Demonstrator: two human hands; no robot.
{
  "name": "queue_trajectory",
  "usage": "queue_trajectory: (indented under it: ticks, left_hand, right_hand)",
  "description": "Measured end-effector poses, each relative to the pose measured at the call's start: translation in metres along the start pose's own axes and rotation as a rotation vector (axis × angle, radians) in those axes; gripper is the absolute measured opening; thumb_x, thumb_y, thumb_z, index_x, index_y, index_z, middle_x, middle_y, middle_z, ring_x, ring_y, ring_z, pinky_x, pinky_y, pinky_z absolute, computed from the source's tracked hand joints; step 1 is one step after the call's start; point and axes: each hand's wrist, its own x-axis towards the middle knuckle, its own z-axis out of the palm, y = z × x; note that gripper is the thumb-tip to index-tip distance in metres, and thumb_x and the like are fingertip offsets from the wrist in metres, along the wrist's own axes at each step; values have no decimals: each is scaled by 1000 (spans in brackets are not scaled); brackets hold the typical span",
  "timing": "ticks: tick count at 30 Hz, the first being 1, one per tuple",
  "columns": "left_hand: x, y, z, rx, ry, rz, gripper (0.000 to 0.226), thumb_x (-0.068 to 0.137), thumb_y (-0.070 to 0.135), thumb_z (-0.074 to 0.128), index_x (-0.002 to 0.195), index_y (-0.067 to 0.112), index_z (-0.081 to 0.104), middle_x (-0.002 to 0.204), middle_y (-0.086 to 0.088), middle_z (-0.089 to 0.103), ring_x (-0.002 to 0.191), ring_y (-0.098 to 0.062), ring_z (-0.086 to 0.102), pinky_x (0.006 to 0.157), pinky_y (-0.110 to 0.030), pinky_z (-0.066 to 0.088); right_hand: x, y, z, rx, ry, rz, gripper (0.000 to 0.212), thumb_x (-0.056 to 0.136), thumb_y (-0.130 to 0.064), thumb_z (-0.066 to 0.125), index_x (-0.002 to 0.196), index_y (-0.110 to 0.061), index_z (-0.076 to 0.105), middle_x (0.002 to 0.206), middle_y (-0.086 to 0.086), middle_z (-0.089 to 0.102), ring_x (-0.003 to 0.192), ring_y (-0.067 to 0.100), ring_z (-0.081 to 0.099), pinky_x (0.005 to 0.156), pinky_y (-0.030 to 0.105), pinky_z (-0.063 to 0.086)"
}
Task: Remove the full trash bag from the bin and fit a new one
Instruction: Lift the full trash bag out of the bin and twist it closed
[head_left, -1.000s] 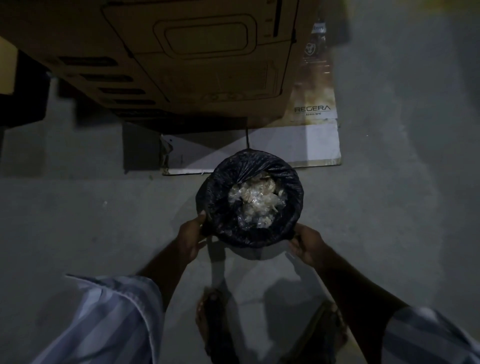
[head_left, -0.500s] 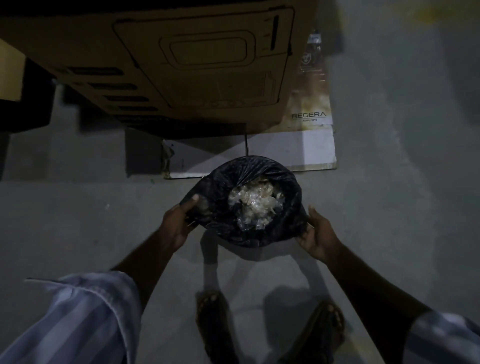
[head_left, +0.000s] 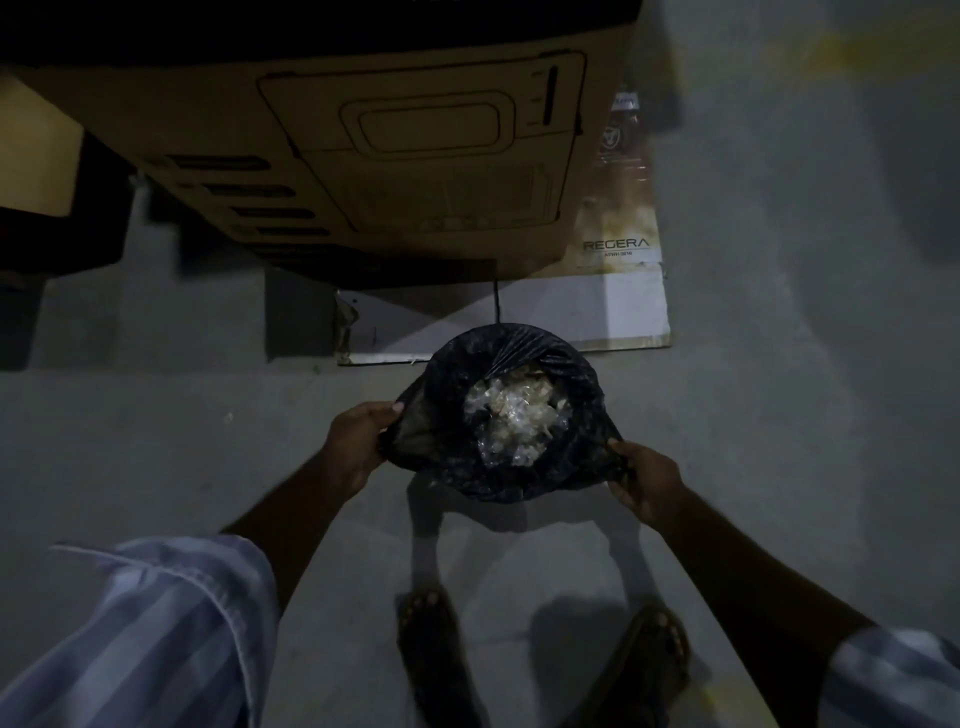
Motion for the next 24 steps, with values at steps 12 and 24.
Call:
queue_trajectory:
  ticks: [12,24]
  left_hand:
    - [-21,-8,5,226,-245,-83,20,89,38,76,88,19,67,83,-3,69,75,-17,62,65,-28,47]
    - [-22,-12,2,69,-250,-154,41,94,27,71,123,1,60,127,-27,67,113,-35,66,87,-44,60]
  right_hand:
    - [-23,-7,14,263,-332,50,37,105,-7,42,136,6,56,133,22,66,111,33,67,77,38,65]
    - [-8,-6,0,244,-119,91,45,107,-10,40,150,0,43,100,12,61,44,13,59,30,19,37]
